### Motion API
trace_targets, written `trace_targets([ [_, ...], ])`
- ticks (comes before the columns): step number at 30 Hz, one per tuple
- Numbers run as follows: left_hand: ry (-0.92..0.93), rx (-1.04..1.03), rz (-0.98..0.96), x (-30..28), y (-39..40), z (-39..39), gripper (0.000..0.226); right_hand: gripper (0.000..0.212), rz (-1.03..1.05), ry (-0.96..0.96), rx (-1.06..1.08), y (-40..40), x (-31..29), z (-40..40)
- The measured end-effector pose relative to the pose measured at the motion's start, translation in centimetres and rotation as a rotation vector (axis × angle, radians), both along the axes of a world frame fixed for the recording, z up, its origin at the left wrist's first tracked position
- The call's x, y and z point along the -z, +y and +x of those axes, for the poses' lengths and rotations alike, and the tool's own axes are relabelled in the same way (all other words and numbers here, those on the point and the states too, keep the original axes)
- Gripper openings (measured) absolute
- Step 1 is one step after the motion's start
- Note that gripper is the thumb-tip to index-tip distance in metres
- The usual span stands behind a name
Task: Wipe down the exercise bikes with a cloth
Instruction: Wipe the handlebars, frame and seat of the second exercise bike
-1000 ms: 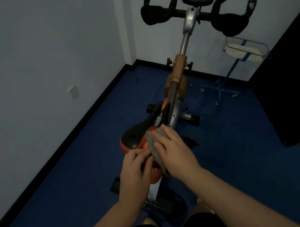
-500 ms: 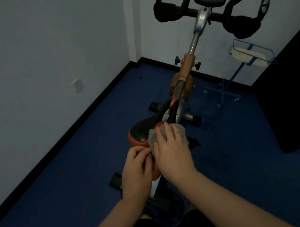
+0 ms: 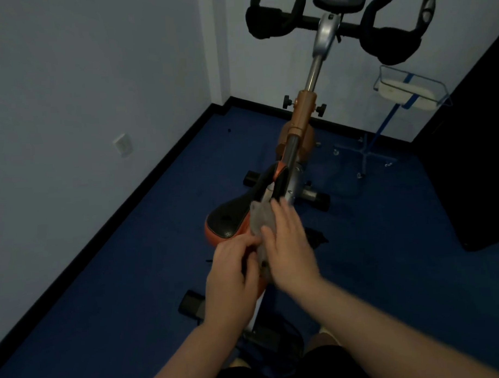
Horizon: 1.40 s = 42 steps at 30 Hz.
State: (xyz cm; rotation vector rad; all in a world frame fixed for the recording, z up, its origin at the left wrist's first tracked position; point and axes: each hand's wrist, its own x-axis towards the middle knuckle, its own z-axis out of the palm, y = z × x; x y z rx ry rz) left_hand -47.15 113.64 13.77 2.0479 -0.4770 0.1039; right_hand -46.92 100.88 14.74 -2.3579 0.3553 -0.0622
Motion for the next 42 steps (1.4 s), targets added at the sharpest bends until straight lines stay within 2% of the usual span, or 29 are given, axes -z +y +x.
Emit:
trace_targets([
  [4,0.110,-0.056,-0.047,-0.4,-0.5,-0.5,0.047,0.062,0.029,0.041,0.019,1.5,0.4,-3.3],
  [10,0.028,-0.152,0.081,-1.1,-2.2,0.6,0.036,0.061,0.196,0.264,0.159,-2.3,-0.4,4.7],
  [13,0.046,-0.177,0.146,-1.6,-3.2,1.3,0.030,0.061,0.236,0.216,0.156,-2.2,-0.2,3.7],
  [17,0.143,-0.298,0.084,-1.9,-4.2,1.5,0.032,0.069,0.263,0.112,0.115,-1.1,0.6,0.6],
  [25,0.112,-0.570,0.116,-1.5,-6.7,0.8,0.030,0.065,0.406,0.244,0.282,-4.2,1.5,9.7],
  [28,0.121,-0.679,0.127,-1.5,-8.0,1.3,0.020,0.069,0.404,0.107,0.156,-3.6,1.5,6.2],
  [31,0.075,-0.798,0.099,-1.3,-9.4,1.8,0.016,0.070,0.403,0.071,0.066,-3.6,2.1,3.8],
  [37,0.027,-0.956,0.083,-0.7,-11.2,2.4,0.019,0.067,0.469,0.133,0.297,-5.5,1.7,12.0],
  [39,0.011,-1.013,0.085,-0.5,-11.7,2.6,0.019,0.066,0.447,0.100,0.253,-6.1,2.0,13.0],
  [42,-0.058,-1.070,0.106,-0.2,-12.1,2.7,0.017,0.056,0.201,-0.045,-0.024,-8.6,2.9,13.9],
])
